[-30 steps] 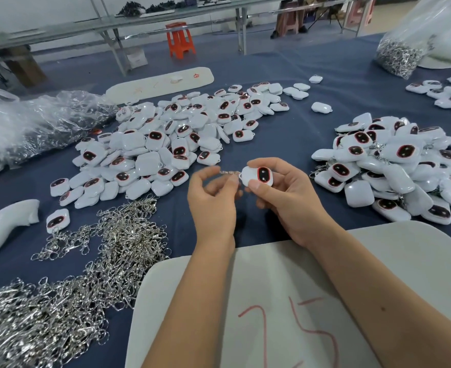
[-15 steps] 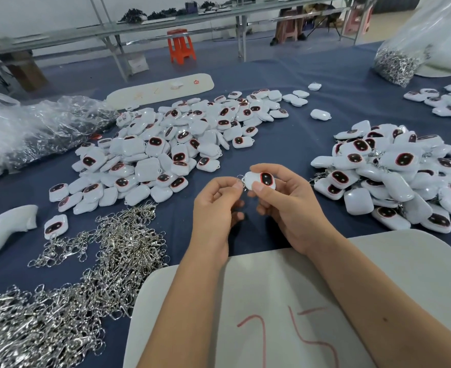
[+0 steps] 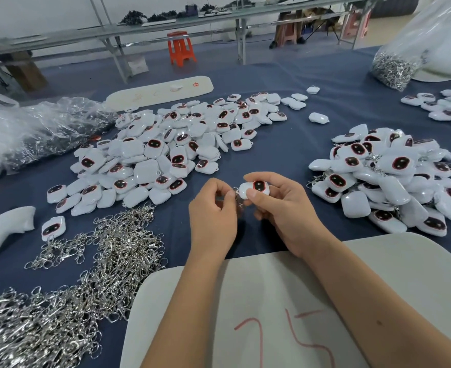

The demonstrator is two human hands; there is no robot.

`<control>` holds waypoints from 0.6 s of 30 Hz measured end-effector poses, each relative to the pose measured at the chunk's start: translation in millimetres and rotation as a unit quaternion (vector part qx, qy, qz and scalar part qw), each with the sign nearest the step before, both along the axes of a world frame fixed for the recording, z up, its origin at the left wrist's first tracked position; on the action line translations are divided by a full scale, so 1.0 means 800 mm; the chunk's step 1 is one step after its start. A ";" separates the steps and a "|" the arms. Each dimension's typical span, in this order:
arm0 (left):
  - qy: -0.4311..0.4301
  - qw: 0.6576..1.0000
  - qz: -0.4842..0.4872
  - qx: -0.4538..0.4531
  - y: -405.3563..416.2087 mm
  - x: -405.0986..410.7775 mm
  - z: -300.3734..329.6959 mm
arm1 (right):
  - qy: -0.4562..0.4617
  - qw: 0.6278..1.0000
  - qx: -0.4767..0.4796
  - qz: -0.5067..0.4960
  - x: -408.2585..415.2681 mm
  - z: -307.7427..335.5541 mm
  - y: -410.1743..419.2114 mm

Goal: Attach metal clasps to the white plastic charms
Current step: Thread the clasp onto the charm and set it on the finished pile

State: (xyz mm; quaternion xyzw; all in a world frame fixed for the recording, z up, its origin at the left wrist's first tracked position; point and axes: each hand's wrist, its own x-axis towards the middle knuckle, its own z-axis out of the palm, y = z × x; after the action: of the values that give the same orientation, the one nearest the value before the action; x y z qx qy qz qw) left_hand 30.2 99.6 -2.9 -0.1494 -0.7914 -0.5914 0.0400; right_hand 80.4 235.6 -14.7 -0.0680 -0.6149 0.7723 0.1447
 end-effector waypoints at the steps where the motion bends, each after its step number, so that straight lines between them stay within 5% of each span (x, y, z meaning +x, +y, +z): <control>1: 0.028 0.999 0.003 -0.035 -0.002 0.000 -0.001 | 0.000 1.000 0.003 -0.005 0.000 0.000 0.000; 6: 0.084 0.992 0.010 -0.090 0.003 0.003 -0.005 | 0.008 0.999 -0.035 -0.025 0.002 0.002 0.001; 14: -0.011 0.998 0.032 -0.058 0.000 0.005 0.006 | -0.031 0.997 0.024 -0.067 0.001 0.011 -0.006; 18: -0.183 0.976 0.027 0.117 0.033 0.012 0.019 | -0.041 0.982 0.088 -0.160 0.006 0.029 0.011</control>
State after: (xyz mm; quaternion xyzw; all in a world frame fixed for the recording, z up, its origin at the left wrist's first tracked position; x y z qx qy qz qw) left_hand 39.6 125.8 12.6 -0.0116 -0.7143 -0.6959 -0.0726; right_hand 85.1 244.1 8.7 -0.1840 -0.6668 0.6787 0.2465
